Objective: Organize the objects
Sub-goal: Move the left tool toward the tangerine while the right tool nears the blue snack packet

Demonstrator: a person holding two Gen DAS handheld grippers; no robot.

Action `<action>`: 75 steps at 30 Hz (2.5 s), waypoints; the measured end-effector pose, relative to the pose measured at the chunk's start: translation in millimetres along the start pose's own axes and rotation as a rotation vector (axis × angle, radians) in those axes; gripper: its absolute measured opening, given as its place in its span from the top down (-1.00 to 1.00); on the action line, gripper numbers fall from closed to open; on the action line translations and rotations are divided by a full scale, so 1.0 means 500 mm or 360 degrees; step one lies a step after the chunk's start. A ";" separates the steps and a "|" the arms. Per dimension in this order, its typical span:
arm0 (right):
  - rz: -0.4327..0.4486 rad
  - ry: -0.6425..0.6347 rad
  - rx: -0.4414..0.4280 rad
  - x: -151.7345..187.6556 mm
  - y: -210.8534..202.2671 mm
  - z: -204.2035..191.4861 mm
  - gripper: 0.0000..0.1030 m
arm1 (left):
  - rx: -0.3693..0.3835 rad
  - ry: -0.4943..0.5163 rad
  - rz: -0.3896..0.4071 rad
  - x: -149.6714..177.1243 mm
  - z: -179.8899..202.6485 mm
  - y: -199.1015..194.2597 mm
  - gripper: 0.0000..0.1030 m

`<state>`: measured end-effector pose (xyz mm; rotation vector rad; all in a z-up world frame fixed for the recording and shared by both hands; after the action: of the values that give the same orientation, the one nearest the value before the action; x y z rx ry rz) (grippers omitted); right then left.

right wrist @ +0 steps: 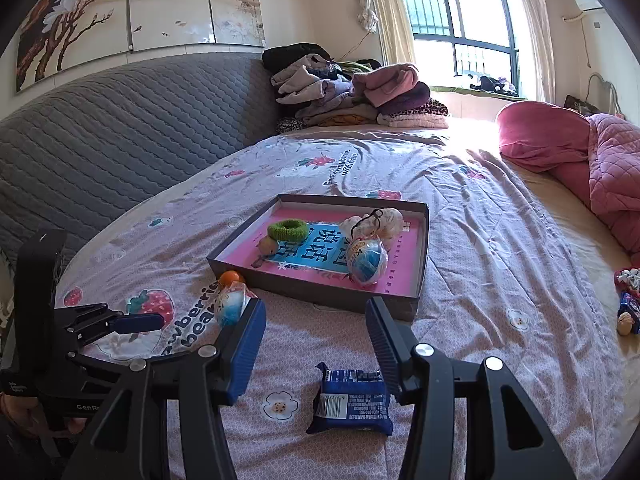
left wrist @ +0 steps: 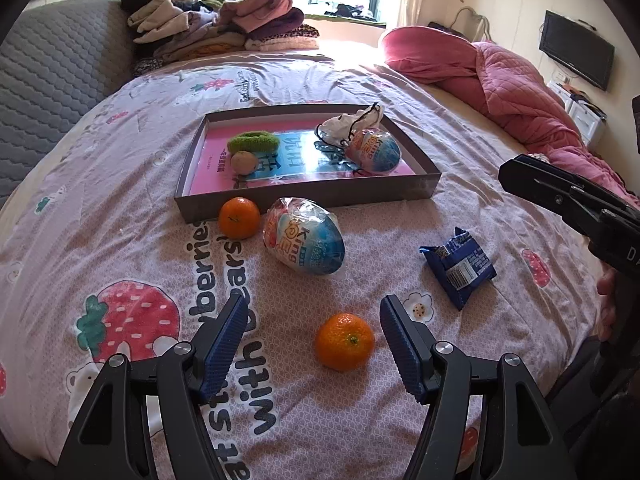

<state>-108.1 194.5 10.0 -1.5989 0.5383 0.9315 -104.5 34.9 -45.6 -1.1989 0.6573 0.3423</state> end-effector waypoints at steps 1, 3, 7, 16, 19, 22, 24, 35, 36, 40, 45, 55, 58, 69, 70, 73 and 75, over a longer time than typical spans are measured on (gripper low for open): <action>-0.0001 -0.0005 0.0004 0.004 0.000 0.000 -0.01 | 0.0008 0.0001 0.0002 0.001 0.001 -0.001 -0.36; -0.0010 -0.0013 0.0013 0.011 0.001 -0.001 -0.01 | 0.0018 0.0011 0.0010 0.004 0.004 -0.003 -0.36; -0.0019 -0.0010 0.0027 0.023 0.002 0.003 -0.01 | 0.0043 0.0040 0.0022 0.008 0.013 -0.007 -0.36; -0.0045 -0.0016 0.0069 0.042 0.006 0.009 -0.09 | 0.0106 0.0046 0.0020 0.023 0.018 -0.008 -0.36; -0.0049 -0.0030 0.0067 0.048 0.007 0.002 -0.13 | 0.0104 0.0058 0.0020 0.027 0.018 -0.009 -0.36; -0.0062 -0.0036 0.0060 0.055 0.010 -0.004 -0.13 | 0.0102 0.0069 0.0010 0.033 0.019 -0.006 -0.36; -0.0077 -0.0032 0.0057 0.060 0.013 -0.006 -0.14 | 0.0106 0.0074 0.0002 0.038 0.021 -0.004 -0.36; -0.0146 -0.0051 0.0124 0.092 0.024 0.000 -0.28 | 0.0116 0.0102 -0.0034 0.062 0.035 0.014 -0.36; -0.0150 -0.0068 0.0144 0.096 0.025 0.000 -0.28 | 0.0119 0.0104 -0.0037 0.065 0.037 0.016 -0.36; -0.0180 -0.0118 0.0203 0.110 0.033 0.003 -0.28 | 0.0119 0.0117 -0.0052 0.073 0.044 0.025 -0.36; -0.0211 -0.0128 0.0211 0.121 0.042 0.005 -0.28 | 0.0125 0.0116 -0.0043 0.076 0.051 0.031 -0.36; -0.0258 -0.0113 0.0191 0.132 0.053 0.006 -0.28 | 0.0113 0.0100 -0.0083 0.085 0.049 0.048 -0.36; -0.0279 -0.0109 0.0190 0.137 0.058 0.005 -0.28 | 0.0111 0.0074 -0.0104 0.088 0.044 0.055 -0.36; -0.0342 -0.0130 0.0198 0.154 0.079 0.003 -0.28 | 0.0081 0.0011 -0.0105 0.081 0.041 0.073 -0.36; -0.0347 -0.0127 0.0198 0.155 0.081 0.004 -0.28 | 0.0078 0.0011 -0.0102 0.080 0.042 0.074 -0.36; -0.0355 -0.0123 0.0197 0.159 0.084 0.005 -0.28 | 0.0062 0.0004 -0.0106 0.080 0.044 0.080 -0.36; -0.0359 -0.0122 0.0203 0.160 0.087 0.007 -0.28 | 0.0058 0.0003 -0.0110 0.081 0.046 0.084 -0.36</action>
<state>-96.0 198.3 -80.1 -1.4682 0.3482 0.7699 -91.0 67.2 -97.6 -1.1842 0.6196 0.2704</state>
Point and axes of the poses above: each gripper's, at about its wrist camera, not at the fingertips, and y roughly the way its jaws point, z to its right, x to its underside, the point moved 8 cm from there along y, roughly the way its jaws point, and after that the axes turned 9 degrees about x, right-handed, at the moved point
